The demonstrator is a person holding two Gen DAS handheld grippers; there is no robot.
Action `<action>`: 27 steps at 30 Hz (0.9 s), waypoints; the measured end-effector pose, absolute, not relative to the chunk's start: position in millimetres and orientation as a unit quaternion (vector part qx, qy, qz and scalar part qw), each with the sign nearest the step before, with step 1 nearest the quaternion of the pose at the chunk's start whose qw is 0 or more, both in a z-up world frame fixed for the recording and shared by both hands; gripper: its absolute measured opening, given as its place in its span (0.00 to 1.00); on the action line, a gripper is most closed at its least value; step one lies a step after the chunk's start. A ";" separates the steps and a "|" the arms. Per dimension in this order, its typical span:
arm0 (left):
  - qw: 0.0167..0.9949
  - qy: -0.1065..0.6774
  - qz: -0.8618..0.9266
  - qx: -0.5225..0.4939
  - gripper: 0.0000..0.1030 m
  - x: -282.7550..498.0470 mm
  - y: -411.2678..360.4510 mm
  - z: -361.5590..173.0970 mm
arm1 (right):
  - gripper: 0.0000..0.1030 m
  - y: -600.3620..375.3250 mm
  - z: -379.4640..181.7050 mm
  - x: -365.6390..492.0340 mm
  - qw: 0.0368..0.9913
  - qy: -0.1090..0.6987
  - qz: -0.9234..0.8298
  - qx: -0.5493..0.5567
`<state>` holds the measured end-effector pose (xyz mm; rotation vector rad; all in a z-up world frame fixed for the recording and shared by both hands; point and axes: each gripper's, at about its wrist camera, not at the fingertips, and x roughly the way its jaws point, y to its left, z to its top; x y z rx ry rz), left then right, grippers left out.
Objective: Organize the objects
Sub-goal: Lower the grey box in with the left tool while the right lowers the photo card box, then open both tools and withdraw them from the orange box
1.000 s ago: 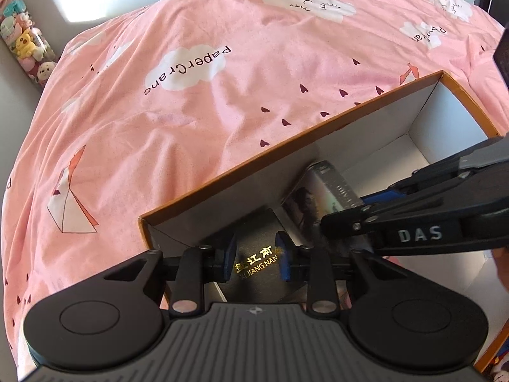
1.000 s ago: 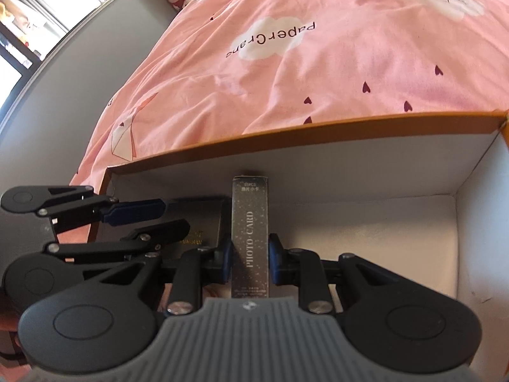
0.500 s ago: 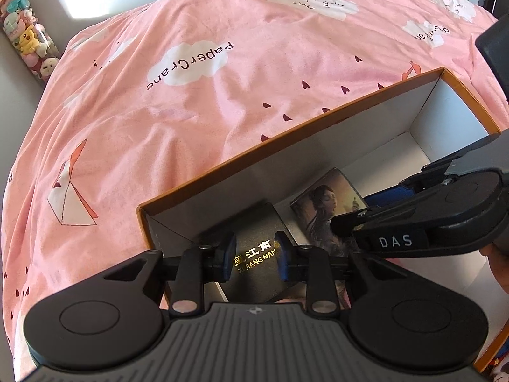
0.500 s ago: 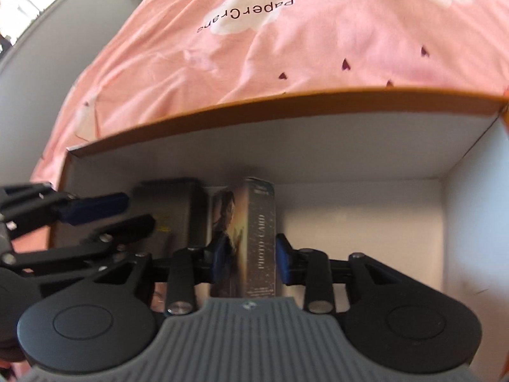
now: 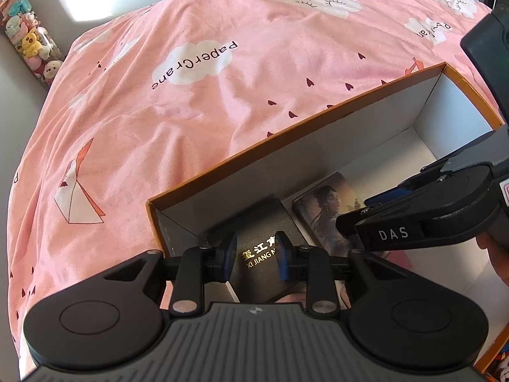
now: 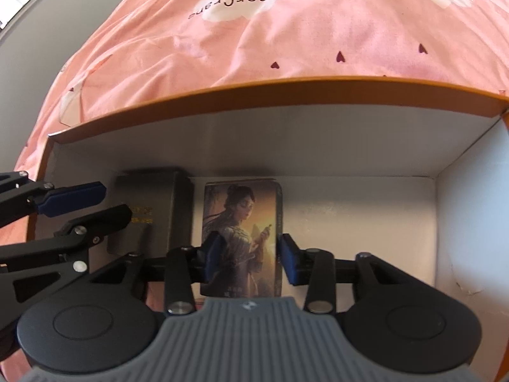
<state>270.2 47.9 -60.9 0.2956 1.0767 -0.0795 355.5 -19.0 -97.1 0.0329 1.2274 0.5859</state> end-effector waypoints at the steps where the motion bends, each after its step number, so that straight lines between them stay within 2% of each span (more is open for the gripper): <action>1: 0.848 0.510 -0.038 0.141 0.32 269.5 48.0 -60.7 | 0.30 -18.4 -97.1 355.4 0.775 0.568 0.275 0.020; 7: 0.848 0.509 -0.039 0.142 0.33 267.0 48.2 -59.9 | 0.22 -11.0 -97.9 353.0 0.767 0.569 0.294 0.029; 11: 0.852 0.503 -0.043 0.142 0.33 263.5 46.8 -57.4 | 0.21 -10.4 -95.2 349.7 0.774 0.560 0.295 0.021; 19: 0.868 0.480 -0.051 0.115 0.32 240.4 38.3 -33.5 | 0.22 -24.1 -59.6 327.0 0.798 0.517 0.308 -0.006; 27: 0.904 0.422 -0.034 0.057 0.33 175.4 26.0 3.3 | 0.22 -63.3 -13.0 270.0 0.835 0.452 0.312 -0.022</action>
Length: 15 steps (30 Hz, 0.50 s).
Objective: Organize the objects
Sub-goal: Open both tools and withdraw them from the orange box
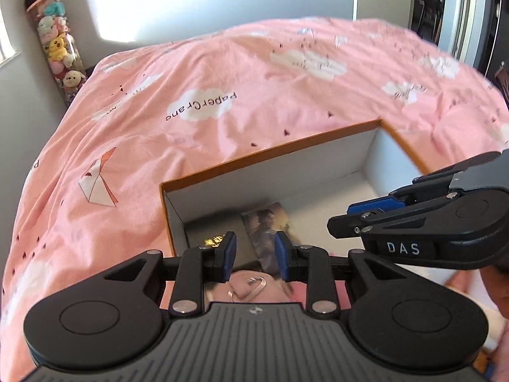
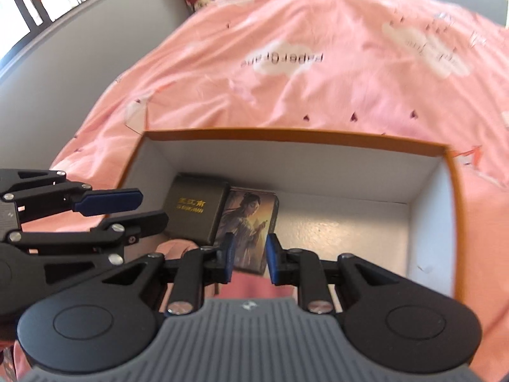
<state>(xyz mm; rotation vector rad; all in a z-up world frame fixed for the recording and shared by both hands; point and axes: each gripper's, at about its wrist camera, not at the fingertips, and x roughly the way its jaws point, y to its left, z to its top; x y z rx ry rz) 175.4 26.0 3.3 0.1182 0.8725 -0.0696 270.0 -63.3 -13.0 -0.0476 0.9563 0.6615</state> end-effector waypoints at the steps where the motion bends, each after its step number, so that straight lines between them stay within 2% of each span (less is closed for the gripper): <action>1: 0.906 0.419 -0.037 0.046 0.33 165.9 24.7 6.4 | 0.22 -69.1 -7.1 260.2 0.840 0.442 0.314 -0.020; 8: 0.911 0.408 -0.059 0.018 0.38 104.2 13.3 12.2 | 0.22 -107.7 19.5 190.8 0.865 0.389 0.316 0.010; 15: 0.887 0.447 -0.116 0.003 0.41 64.0 15.0 -5.5 | 0.22 -130.4 24.1 125.7 0.893 0.353 0.279 -0.016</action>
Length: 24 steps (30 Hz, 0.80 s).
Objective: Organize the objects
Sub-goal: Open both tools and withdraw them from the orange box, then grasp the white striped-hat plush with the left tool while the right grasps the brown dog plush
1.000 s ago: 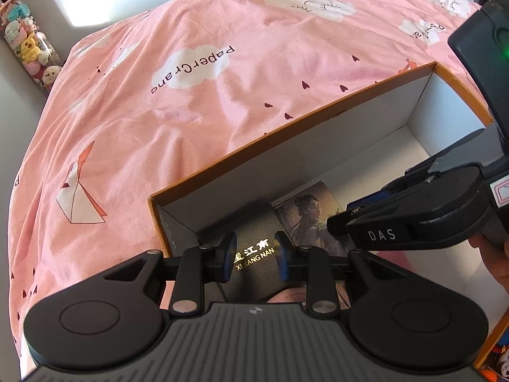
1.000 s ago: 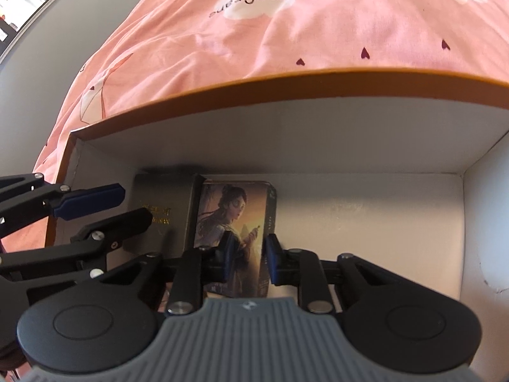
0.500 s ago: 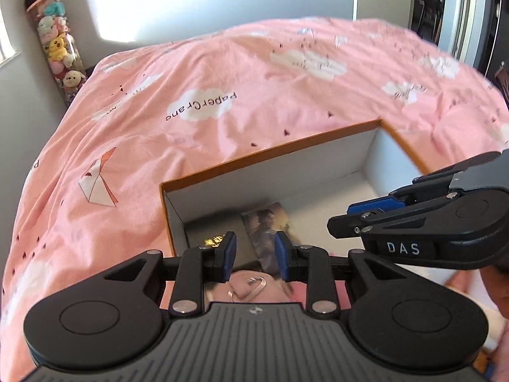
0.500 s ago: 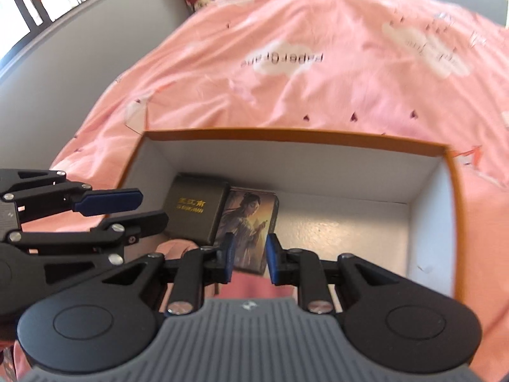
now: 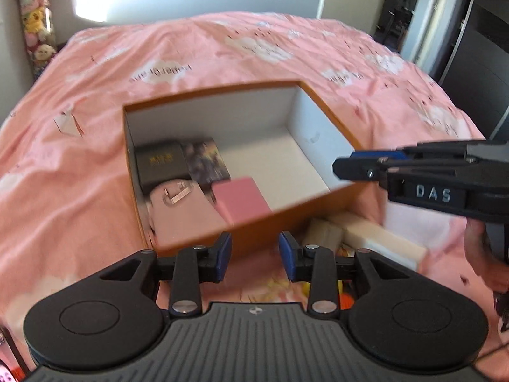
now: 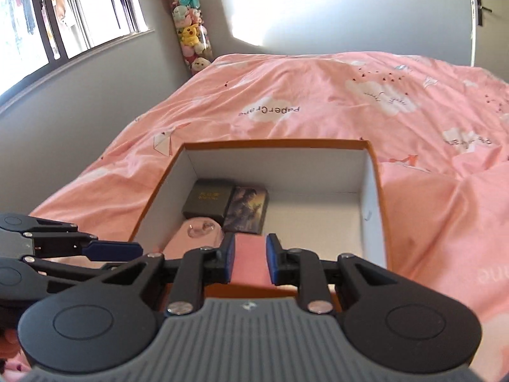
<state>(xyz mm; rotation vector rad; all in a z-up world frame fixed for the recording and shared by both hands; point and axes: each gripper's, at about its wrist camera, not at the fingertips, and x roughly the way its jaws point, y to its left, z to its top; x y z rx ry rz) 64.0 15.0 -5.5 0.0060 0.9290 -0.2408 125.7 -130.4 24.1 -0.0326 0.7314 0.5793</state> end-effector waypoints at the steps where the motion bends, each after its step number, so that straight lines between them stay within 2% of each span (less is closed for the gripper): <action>1: 0.883 0.453 -0.120 0.003 0.42 58.7 15.7 -10.1 | 0.22 -132.2 22.8 118.9 0.895 0.352 0.274 -0.022; 9: 0.842 0.514 -0.164 -0.006 0.53 32.8 19.2 -42.2 | 0.22 -148.1 -5.8 80.2 0.883 0.403 0.237 -0.042; 11: 0.830 0.531 -0.166 -0.031 0.60 32.3 20.5 -52.1 | 0.23 -151.1 -12.6 75.2 0.880 0.414 0.227 -0.042; 16: 0.805 0.566 -0.157 -0.080 0.64 37.6 22.3 -73.2 | 0.23 -158.3 -23.6 73.0 0.875 0.436 0.207 -0.037; 24: 0.779 0.605 -0.162 -0.025 0.74 31.7 -5.0 -94.3 | 0.29 -166.2 -29.5 74.7 0.870 0.452 0.193 -0.033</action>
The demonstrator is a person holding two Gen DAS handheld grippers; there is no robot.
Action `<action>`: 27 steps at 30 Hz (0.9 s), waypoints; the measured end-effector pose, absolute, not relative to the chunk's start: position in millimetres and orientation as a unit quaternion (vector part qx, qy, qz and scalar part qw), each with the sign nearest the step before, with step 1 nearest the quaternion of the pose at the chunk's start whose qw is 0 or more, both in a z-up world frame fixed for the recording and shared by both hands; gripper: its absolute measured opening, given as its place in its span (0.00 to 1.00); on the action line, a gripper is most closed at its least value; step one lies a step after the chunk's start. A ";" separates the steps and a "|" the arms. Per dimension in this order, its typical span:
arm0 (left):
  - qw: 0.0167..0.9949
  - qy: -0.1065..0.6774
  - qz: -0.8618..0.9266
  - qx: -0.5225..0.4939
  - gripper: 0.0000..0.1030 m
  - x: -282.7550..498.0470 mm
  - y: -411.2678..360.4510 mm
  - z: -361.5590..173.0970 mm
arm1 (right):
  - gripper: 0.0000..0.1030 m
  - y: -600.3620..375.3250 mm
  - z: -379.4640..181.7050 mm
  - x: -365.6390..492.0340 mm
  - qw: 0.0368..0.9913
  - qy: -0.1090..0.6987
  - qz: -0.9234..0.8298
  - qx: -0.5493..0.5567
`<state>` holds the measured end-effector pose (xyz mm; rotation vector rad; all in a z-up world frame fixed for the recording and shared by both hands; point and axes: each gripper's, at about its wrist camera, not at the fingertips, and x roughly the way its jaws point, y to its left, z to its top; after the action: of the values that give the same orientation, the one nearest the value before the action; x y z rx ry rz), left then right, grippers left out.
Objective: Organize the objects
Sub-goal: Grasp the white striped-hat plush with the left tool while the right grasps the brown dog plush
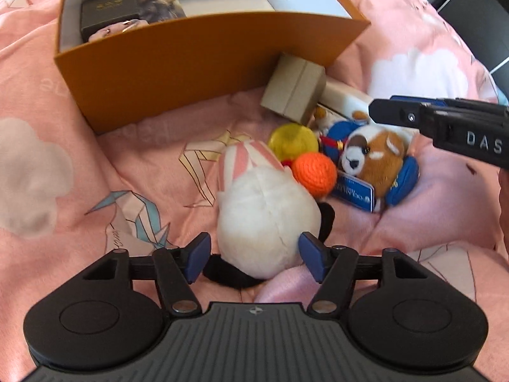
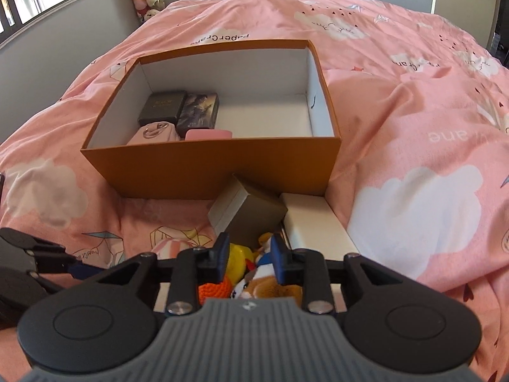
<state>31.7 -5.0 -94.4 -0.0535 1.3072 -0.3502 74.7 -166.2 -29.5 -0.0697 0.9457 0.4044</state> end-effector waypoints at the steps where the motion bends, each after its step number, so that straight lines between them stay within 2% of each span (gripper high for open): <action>1: 0.777 0.608 -0.163 -0.022 0.75 31.2 -6.0 -95.4 | 0.29 -167.7 -30.4 74.8 0.869 0.454 0.192 -0.031; 10: 0.762 0.626 -0.165 0.009 0.79 32.1 -22.6 -110.3 | 0.30 -174.6 -36.4 74.4 0.864 0.468 0.182 -0.029; 14: 0.768 0.620 -0.163 0.004 0.66 29.5 -19.1 -105.1 | 0.30 -179.2 -35.6 73.9 0.866 0.467 0.176 -0.032; 18: 0.782 0.602 -0.162 -0.007 0.60 27.4 -11.2 -91.8 | 0.30 -183.6 -34.3 73.8 0.867 0.467 0.171 -0.033; 21: 0.791 0.590 -0.161 -0.023 0.52 27.6 -2.9 -78.9 | 0.30 -183.3 -34.4 75.4 0.867 0.467 0.170 -0.035; 22: 0.794 0.585 -0.160 -0.025 0.48 27.4 -1.9 -74.8 | 0.30 -182.9 -34.1 75.7 0.867 0.466 0.171 -0.037; 23: 0.797 0.582 -0.160 -0.026 0.35 28.1 -0.6 -70.3 | 0.30 -182.1 -33.8 75.6 0.868 0.465 0.173 -0.039; 25: 0.799 0.579 -0.159 -0.029 0.03 27.6 3.9 -61.7 | 0.30 -180.4 -33.3 75.9 0.867 0.463 0.177 -0.043; 27: 0.805 0.570 -0.160 -0.027 0.00 32.3 6.5 -50.3 | 0.30 -178.7 -33.1 76.2 0.867 0.463 0.179 -0.046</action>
<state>32.3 6.5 -50.3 -0.0584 1.2204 -0.3429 76.2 -178.7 -33.1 -0.0963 0.9686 0.3746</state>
